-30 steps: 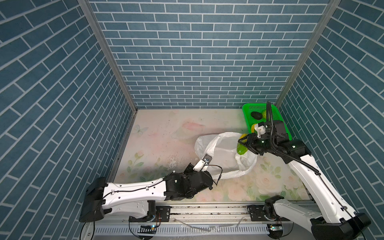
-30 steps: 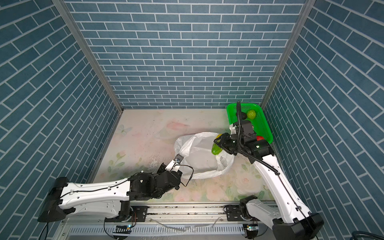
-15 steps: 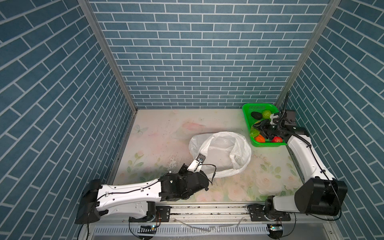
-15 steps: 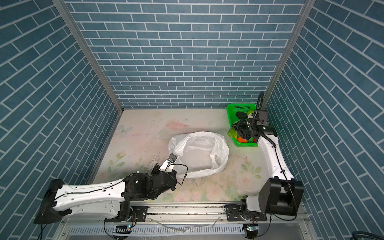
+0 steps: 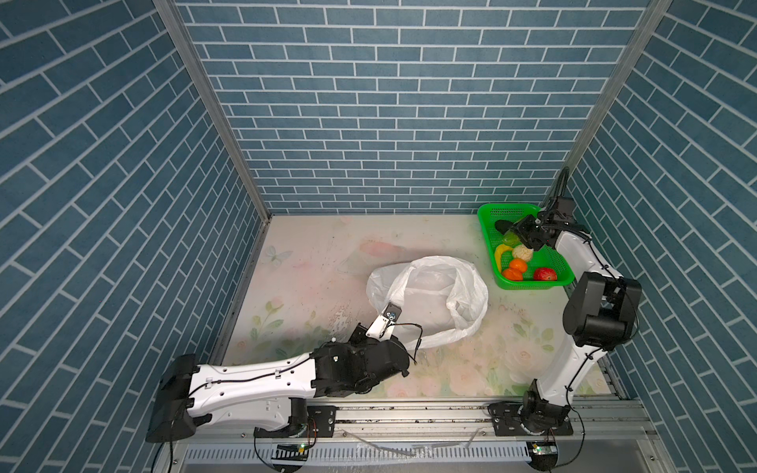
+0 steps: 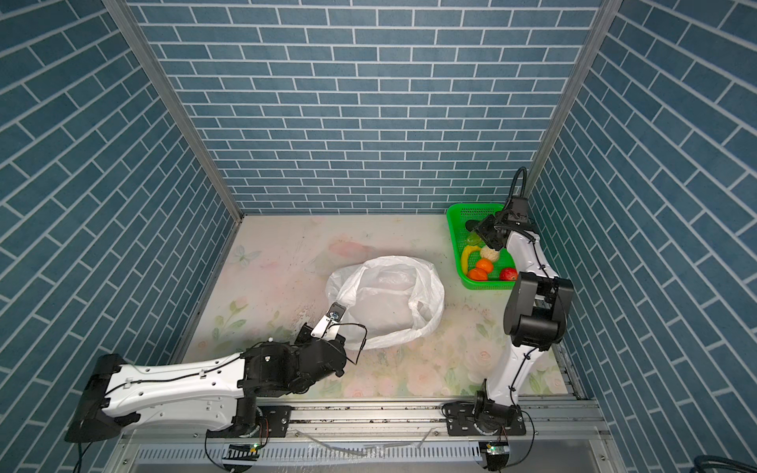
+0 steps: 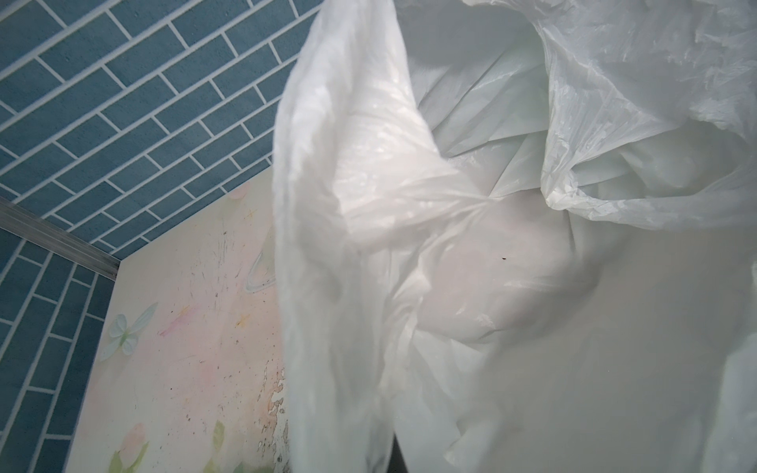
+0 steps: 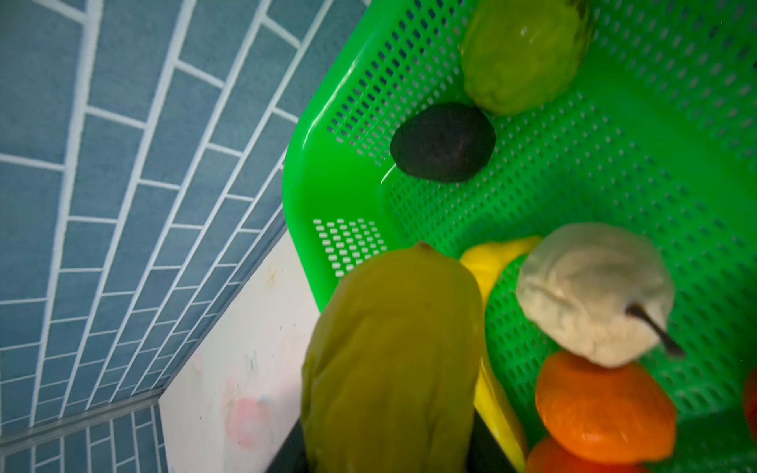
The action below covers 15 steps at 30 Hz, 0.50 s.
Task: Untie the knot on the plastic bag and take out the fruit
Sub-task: 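Lower the mango into the green basket and open the right gripper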
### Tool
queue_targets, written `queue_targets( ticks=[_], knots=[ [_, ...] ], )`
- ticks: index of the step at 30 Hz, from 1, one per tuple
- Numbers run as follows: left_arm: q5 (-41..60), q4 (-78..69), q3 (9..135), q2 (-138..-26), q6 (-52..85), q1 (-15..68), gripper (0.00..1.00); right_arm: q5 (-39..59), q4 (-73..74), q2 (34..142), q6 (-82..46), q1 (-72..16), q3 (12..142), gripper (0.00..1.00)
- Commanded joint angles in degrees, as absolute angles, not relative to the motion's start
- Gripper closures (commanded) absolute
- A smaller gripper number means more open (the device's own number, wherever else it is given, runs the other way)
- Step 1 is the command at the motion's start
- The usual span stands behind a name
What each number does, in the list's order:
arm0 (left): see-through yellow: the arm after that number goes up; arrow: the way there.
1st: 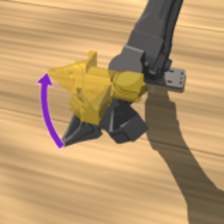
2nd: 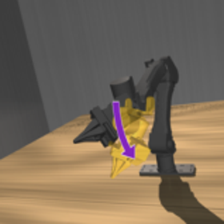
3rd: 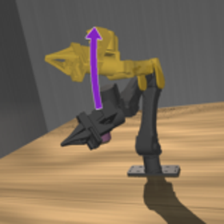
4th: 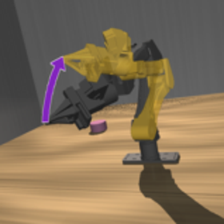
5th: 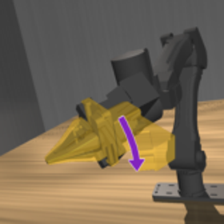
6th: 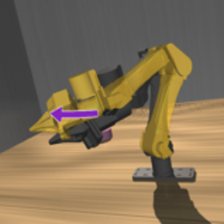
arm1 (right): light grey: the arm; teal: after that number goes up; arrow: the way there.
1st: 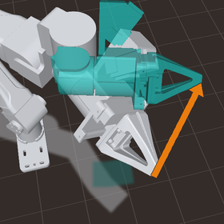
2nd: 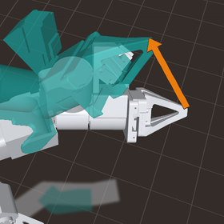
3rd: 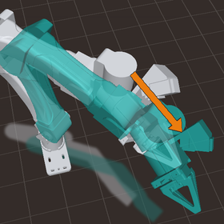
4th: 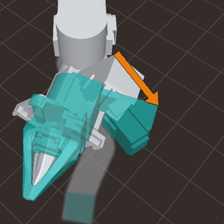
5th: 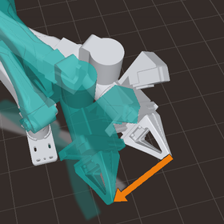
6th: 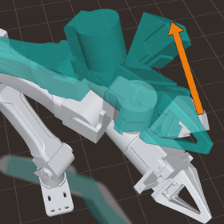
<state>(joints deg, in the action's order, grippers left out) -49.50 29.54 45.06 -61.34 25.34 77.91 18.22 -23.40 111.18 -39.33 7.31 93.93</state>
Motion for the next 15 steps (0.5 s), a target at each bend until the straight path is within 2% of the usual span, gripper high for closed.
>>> queue_targets(
  ticks=[1, 4, 6, 9, 15],
  knots=[
    [-50.55, 30.25, 44.65, -60.63, 26.27, 77.61, 1.00, 14.98, -25.30, 115.17, -36.07, 7.59, 100.40, 0.60],
    [-50.59, 30.32, 44.83, -60.68, 26.26, 77.61, 1.00, 14.03, -27.38, 117.57, -35.29, 7.63, 102.99, 0.45],
    [-50.66, 30.28, 45.03, -60.88, 26.22, 77.61, 1.00, 13.47, -27.35, 117.39, -35.25, 7.58, 102.71, 0.39],
    [-50.48, 30.23, 45.14, -61.12, 26.22, 77.62, 1.00, 13.11, -26.82, 116.43, -35.46, 7.57, 101.58, 0.34],
    [-50.36, 29.61, 45.40, -61.97, 26.04, 77.56, 1.00, 13.77, -26.33, 113.39, -34.89, 7.47, 98.71, 0.33]
  ],
)
